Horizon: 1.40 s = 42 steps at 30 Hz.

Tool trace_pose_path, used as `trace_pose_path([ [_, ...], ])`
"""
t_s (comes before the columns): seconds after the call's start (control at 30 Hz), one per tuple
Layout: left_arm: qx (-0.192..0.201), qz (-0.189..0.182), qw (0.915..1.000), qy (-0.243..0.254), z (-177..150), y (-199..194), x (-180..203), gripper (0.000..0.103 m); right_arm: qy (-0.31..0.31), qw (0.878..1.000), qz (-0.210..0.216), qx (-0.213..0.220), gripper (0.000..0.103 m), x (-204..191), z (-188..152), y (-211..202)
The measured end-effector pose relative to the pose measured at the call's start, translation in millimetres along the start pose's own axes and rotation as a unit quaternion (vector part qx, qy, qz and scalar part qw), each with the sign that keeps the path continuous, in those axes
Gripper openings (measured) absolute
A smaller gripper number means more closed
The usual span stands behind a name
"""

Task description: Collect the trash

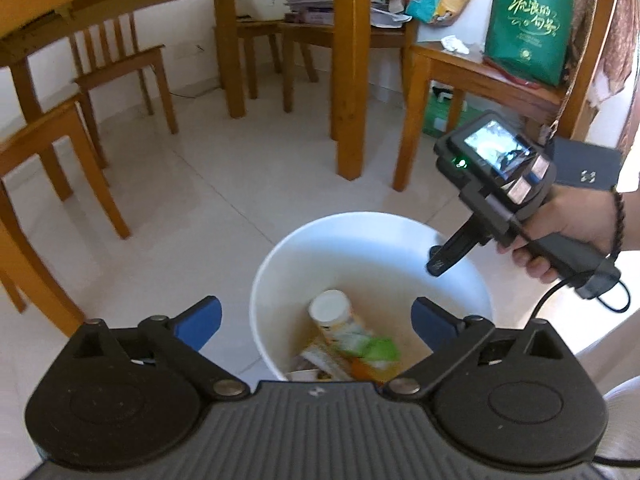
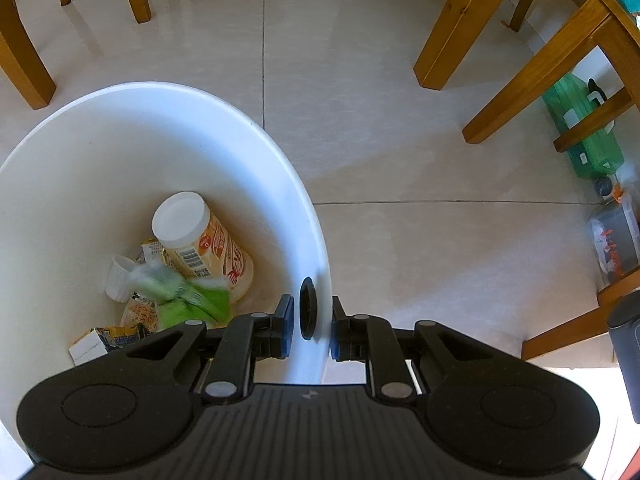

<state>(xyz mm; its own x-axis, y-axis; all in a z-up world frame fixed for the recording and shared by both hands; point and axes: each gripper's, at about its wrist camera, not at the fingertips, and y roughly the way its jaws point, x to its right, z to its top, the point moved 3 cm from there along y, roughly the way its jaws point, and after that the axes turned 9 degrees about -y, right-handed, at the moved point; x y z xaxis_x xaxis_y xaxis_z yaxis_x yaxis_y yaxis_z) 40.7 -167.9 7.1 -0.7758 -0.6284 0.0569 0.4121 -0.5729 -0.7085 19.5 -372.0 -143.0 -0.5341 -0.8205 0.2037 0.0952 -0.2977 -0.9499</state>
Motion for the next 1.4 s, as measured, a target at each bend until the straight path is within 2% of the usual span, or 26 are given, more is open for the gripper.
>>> trace_pose_path([
  [0.17, 0.008, 0.038, 0.9992, 0.004, -8.8, -3.2, 5.1, 0.102, 0.003, 1.000, 0.000, 0.000, 0.021, 0.0, 0.2, -0.7],
  [0.43, -0.014, 0.070, 0.9970, -0.029, -31.7, 3.3, 12.3, 0.102, 0.010, 1.000, 0.008, 0.000, 0.020, 2.0, 0.2, -1.3],
  [0.53, -0.035, 0.076, 0.9953, -0.048, -37.5, 9.1, 15.3, 0.102, 0.010, 1.000, 0.010, 0.000, 0.020, 2.4, -1.4, -2.3],
  [0.7, -0.074, 0.119, 0.9870, -0.080, -35.9, 21.3, 15.7, 0.102, 0.005, 1.000, 0.016, 0.003, 0.020, 1.4, -5.8, -6.7],
  [0.93, -0.111, 0.146, 0.9772, -0.107, -34.2, 19.3, 12.0, 0.102, 0.003, 0.999, 0.051, 0.006, 0.025, 2.4, -22.6, -30.5],
  [1.03, -0.119, 0.159, 0.9729, -0.119, -34.5, 12.8, 10.1, 0.102, 0.008, 0.997, 0.074, 0.006, 0.037, 0.3, -32.4, -46.1],
  [1.1, -0.122, 0.162, 0.9704, -0.132, -34.4, 8.5, 8.0, 0.102, 0.015, 0.996, 0.082, 0.006, 0.063, -1.4, -39.3, -57.4],
  [1.2, -0.132, 0.167, 0.9662, -0.146, -34.1, 2.0, 8.1, 0.102, 0.019, 0.996, 0.087, 0.011, 0.085, -4.4, -48.0, -77.1],
  [1.3, -0.138, 0.171, 0.9641, -0.150, -33.6, -6.0, 10.3, 0.102, 0.038, 0.995, 0.091, 0.015, 0.099, -4.4, -55.8, -95.5],
  [1.4, -0.142, 0.171, 0.9607, -0.167, -31.0, -14.2, 10.6, 0.102, 0.072, 0.993, 0.088, 0.010, 0.103, -2.5, -65.4, -111.2],
])
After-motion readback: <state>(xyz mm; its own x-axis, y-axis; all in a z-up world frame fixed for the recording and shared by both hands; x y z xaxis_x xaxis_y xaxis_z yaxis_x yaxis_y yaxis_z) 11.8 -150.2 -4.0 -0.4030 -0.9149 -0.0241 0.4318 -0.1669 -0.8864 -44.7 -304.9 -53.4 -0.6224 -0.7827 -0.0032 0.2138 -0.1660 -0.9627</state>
